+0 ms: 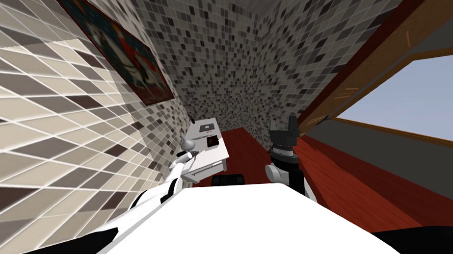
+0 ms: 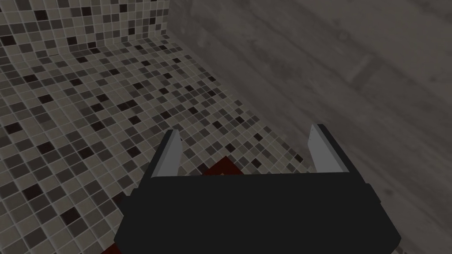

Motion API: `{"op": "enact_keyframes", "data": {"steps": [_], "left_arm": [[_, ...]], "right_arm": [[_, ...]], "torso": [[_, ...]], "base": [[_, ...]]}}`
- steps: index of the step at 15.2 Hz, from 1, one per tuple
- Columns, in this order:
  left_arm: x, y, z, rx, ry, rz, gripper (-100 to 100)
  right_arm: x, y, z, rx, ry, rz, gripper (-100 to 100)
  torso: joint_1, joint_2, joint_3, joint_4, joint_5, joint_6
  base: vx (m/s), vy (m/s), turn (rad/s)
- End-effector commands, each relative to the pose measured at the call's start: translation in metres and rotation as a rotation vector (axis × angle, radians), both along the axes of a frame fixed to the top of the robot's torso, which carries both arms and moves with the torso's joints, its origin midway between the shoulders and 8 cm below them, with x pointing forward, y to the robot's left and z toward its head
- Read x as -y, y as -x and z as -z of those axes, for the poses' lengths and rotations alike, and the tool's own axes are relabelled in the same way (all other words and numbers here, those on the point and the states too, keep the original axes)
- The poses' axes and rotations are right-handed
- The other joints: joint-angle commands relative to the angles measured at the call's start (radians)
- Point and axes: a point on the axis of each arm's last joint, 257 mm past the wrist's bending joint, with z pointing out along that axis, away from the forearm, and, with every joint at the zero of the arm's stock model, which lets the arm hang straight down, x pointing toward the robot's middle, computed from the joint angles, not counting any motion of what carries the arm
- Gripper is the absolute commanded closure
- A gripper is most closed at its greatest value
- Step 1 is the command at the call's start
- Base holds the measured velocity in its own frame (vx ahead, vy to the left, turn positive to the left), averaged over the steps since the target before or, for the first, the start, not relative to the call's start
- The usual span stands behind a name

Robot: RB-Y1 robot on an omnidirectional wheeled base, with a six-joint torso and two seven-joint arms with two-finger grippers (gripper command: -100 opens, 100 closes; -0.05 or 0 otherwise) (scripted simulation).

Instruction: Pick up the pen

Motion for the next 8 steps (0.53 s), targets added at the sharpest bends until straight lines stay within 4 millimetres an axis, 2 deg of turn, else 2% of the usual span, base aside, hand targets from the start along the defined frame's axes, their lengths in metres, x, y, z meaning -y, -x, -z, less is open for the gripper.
{"op": "enact_keyframes", "data": {"steps": [1, 8], "left_arm": [[0.002, 0.01, 0.013, -0.038, 0.043, -0.028, -100], [0.002, 0.021, 0.025, -0.091, 0.116, -0.084, -100]], "right_arm": [[0.0, 0.0, 0.0, 0.0, 0.0, 0.0, 0], [0.0, 0.0, 0.0, 0.0, 0.0, 0.0, 0]], "torso": [[0.0, 0.0, 0.0, 0.0, 0.0, 0.0], [0.0, 0.0, 0.0, 0.0, 0.0, 0.0]], "base": [[-0.004, 0.006, -0.03], [-0.002, 0.002, -0.011]]}}
